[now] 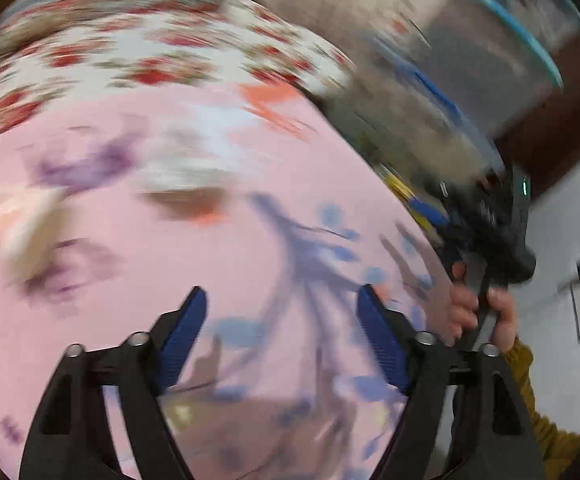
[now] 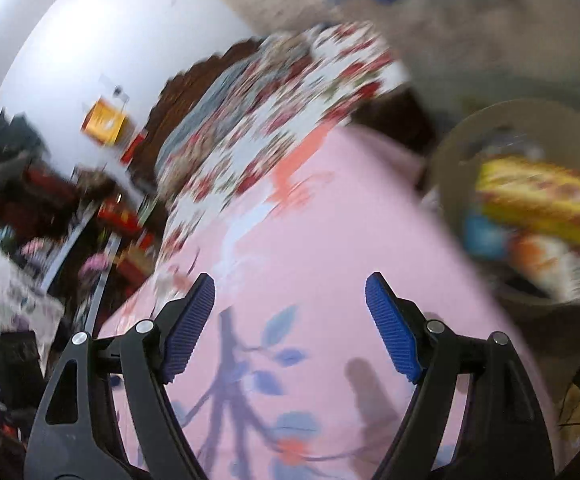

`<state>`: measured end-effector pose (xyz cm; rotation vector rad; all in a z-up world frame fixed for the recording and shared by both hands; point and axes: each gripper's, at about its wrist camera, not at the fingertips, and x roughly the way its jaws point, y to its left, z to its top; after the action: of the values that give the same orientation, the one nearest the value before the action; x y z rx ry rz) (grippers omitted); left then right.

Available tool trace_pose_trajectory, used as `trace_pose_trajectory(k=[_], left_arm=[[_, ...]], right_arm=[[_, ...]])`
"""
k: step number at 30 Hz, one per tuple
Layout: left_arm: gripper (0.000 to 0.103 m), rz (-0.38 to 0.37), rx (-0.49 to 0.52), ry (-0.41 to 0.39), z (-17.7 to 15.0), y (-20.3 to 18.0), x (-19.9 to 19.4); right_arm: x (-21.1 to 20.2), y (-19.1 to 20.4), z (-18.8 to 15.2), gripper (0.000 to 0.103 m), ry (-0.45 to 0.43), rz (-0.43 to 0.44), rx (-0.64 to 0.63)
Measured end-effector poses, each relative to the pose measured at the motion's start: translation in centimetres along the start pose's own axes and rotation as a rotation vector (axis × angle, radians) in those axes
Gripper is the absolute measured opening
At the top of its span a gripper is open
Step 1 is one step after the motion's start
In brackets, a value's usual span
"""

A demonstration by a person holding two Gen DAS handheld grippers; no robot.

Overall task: Collect trash
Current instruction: 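Return both open tools over the paper cup and tissue on the bed, then grasp the pink paper cup with the left tool while the right tool grasps the white tissue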

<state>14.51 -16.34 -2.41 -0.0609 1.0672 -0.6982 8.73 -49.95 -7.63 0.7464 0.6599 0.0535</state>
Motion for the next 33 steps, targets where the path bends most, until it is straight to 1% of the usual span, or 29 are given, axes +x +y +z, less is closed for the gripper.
trace_pose_trajectory(k=[1, 2, 3, 6, 7, 11, 12, 13, 14, 15, 17, 18, 19, 20, 21, 22, 23, 24, 25, 26, 27, 28, 31, 33], left_arm=[[0.078, 0.040, -0.078, -0.042, 0.0, 3.1, -2.0], [0.078, 0.060, -0.132, -0.061, 0.2, 5.1, -3.0], [0.078, 0.079, -0.212, -0.081, 0.3, 8.0, -4.2], [0.078, 0.102, -0.397, -0.103, 0.6, 14.8, -5.5], [0.077, 0.105, -0.439, -0.100, 0.6, 16.4, -5.4], [0.077, 0.080, -0.542, -0.078, 1.2, 20.2, -3.5], [0.077, 0.058, -0.573, -0.070, 1.3, 21.0, -2.9], [0.077, 0.029, -0.599, -0.064, 1.3, 21.8, -2.3], [0.079, 0.017, -0.606, -0.079, 1.6, 21.9, -2.0], [0.079, 0.021, -0.603, -0.089, 2.0, 22.0, -1.8], [0.078, 0.024, -0.592, -0.079, 2.6, 21.7, -1.0], [0.077, 0.039, -0.584, -0.082, 2.7, 21.3, -0.8], [0.070, 0.089, -0.561, -0.077, 3.1, 20.7, -0.5], [0.050, 0.114, -0.544, -0.069, 3.3, 20.5, -0.1], [0.043, 0.109, -0.534, -0.052, 3.3, 20.2, 0.2], [0.036, 0.102, -0.536, -0.047, 3.1, 20.2, 0.4], [0.032, 0.120, -0.531, -0.048, 3.0, 20.1, 0.4], [0.031, 0.127, -0.525, -0.046, 2.8, 19.9, 0.3], [0.029, 0.109, -0.529, -0.041, 2.6, 19.9, 0.3], [0.028, 0.072, -0.538, -0.034, 2.2, 19.8, 0.2], [0.028, 0.040, -0.539, -0.028, 1.7, 19.5, 0.0], [0.028, 0.029, -0.533, -0.027, 1.3, 19.2, -0.1], [0.028, -0.014, -0.489, -0.022, -0.1, 17.0, -0.8], [0.028, -0.052, -0.458, -0.010, -1.0, 15.4, -1.0]], right_arm=[[1.1, 1.3, -0.5, 0.078, 0.021, 0.008, -0.021], [2.0, 2.4, -0.9, 0.078, 0.041, 0.015, -0.040], [2.8, 3.4, -1.2, 0.078, 0.057, 0.020, -0.057], [5.4, 6.9, -2.2, 0.078, 0.101, 0.034, -0.114], [6.4, 8.6, -2.5, 0.079, 0.110, 0.035, -0.150], [9.3, 13.2, -3.1, 0.080, 0.137, 0.013, -0.267], [10.3, 14.5, -3.4, 0.081, 0.150, 0.005, -0.304], [10.9, 15.3, -3.4, 0.085, 0.157, -0.005, -0.327], [11.9, 16.3, -3.5, 0.087, 0.164, -0.028, -0.364], [12.9, 17.3, -3.6, 0.087, 0.170, -0.052, -0.397], [14.7, 18.3, -3.8, 0.088, 0.191, -0.087, -0.439], [15.5, 18.5, -3.8, 0.088, 0.201, -0.104, -0.451], [16.6, 18.6, -3.8, 0.088, 0.216, -0.126, -0.461], [17.6, 18.7, -3.9, 0.088, 0.231, -0.140, -0.465], [18.5, 18.6, -4.1, 0.088, 0.247, -0.150, -0.469], [19.2, 18.4, -4.3, 0.080, 0.266, -0.156, -0.472], [19.7, 18.3, -4.5, 0.058, 0.285, -0.160, -0.472], [19.9, 17.9, -4.7, 0.057, 0.295, -0.148, -0.459], [19.3, 17.6, -4.8, 0.049, 0.277, -0.127, -0.429], [18.9, 17.4, -4.8, 0.047, 0.283, -0.120, -0.413], [18.4, 17.4, -5.0, 0.046, 0.282, -0.110, -0.405], [17.2, 17.4, -5.5, 0.046, 0.280, -0.079, -0.398], [14.3, 17.2, -6.9, 0.046, 0.272, -0.023, -0.396], [12.1, 16.8, -8.0, 0.046, 0.264, -0.002, -0.399]])
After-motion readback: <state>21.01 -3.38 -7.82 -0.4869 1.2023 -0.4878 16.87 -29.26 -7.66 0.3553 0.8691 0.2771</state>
